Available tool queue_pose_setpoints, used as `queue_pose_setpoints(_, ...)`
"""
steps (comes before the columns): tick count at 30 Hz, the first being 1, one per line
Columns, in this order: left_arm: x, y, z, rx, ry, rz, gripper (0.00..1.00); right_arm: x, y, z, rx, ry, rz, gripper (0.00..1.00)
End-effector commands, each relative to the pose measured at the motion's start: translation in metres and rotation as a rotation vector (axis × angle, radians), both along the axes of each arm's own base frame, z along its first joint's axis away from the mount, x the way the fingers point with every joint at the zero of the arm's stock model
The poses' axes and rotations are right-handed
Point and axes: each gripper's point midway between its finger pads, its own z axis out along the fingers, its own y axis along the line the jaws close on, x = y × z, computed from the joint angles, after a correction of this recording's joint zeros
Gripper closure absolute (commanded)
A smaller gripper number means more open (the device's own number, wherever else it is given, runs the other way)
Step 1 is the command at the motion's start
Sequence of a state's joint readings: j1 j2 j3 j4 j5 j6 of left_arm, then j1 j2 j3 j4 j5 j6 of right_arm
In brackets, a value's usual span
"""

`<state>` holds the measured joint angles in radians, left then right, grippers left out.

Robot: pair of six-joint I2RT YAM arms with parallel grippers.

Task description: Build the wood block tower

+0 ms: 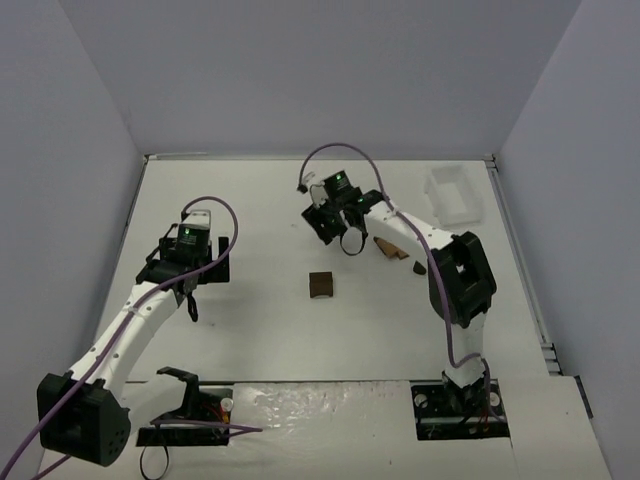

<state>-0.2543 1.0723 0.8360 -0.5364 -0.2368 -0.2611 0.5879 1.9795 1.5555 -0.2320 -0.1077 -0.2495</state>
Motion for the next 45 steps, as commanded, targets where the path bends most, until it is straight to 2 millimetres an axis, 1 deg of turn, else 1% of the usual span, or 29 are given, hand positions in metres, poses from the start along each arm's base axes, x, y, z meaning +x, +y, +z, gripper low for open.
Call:
queue_pose_setpoints(1,0.005,0.002,0.042,-0.008,-0.118,0.008,0.03,-0.058,0.064,0.04,0.047,-0.076,0.272,1.0)
queue_pose_setpoints(3,0.0,0.005,0.052,-0.008,-0.143,0.021,0.03,-0.08,0.078,0.033,0.022,-0.075,0.349,1.0)
queue_pose_setpoints(5,-0.006,0.011,0.058,0.006,-0.156,0.034,0.03,-0.094,0.087,0.026,0.002,-0.069,0.414,1.0)
queue_pose_setpoints(7,-0.013,0.015,0.068,0.007,-0.19,0.045,0.03,-0.112,0.098,0.016,-0.018,-0.054,0.482,1.0)
queue_pose_setpoints(10,-0.023,0.02,0.072,0.0,-0.213,0.06,0.03,-0.129,0.1,0.0,-0.06,-0.036,0.571,0.96)
queue_pose_setpoints(11,-0.026,0.02,0.075,-0.009,-0.23,0.062,0.03,-0.132,0.1,-0.003,-0.075,-0.037,0.602,0.96)
queue_pose_setpoints(14,-0.031,0.021,0.075,-0.024,-0.249,0.071,0.03,-0.14,0.097,-0.016,-0.105,-0.015,0.664,0.93)
queue_pose_setpoints(16,-0.032,0.02,0.075,-0.034,-0.258,0.074,0.03,-0.142,0.094,-0.022,-0.132,-0.005,0.693,0.92)
queue_pose_setpoints(20,-0.029,0.017,0.072,-0.047,-0.262,0.068,0.03,-0.144,0.094,-0.03,-0.153,0.014,0.734,0.9)
queue_pose_setpoints(23,-0.027,0.015,0.066,-0.058,-0.259,0.063,0.03,-0.143,0.093,-0.037,-0.169,0.024,0.747,0.89)
queue_pose_setpoints(29,-0.025,0.014,0.064,-0.051,-0.25,0.059,0.03,-0.143,0.088,-0.046,-0.195,0.033,0.766,0.84)
queue_pose_setpoints(31,-0.024,0.014,0.063,-0.052,-0.248,0.057,0.03,-0.143,0.088,-0.045,-0.195,0.03,0.767,0.81)
queue_pose_setpoints(32,-0.024,0.014,0.063,-0.052,-0.248,0.057,0.03,-0.142,0.088,-0.045,-0.196,0.03,0.768,0.77)
queue_pose_setpoints(33,-0.024,0.014,0.063,-0.052,-0.247,0.057,0.03,-0.142,0.088,-0.045,-0.195,0.029,0.768,0.72)
queue_pose_setpoints(35,-0.024,0.013,0.062,-0.052,-0.243,0.056,0.03,-0.142,0.089,-0.045,-0.196,0.026,0.77,0.58)
queue_pose_setpoints(36,-0.024,0.013,0.062,-0.052,-0.243,0.056,0.03,-0.141,0.089,-0.044,-0.196,0.024,0.77,0.54)
queue_pose_setpoints(37,-0.023,0.013,0.062,-0.052,-0.242,0.054,0.03,-0.141,0.089,-0.044,-0.196,0.023,0.771,0.52)
queue_pose_setpoints(39,-0.023,0.012,0.061,-0.052,-0.24,0.051,0.03,-0.141,0.088,-0.045,-0.202,0.023,0.772,0.49)
queue_pose_setpoints(45,-0.022,0.011,0.06,-0.053,-0.235,0.046,0.03,-0.138,0.087,-0.049,-0.216,0.022,0.769,0.48)
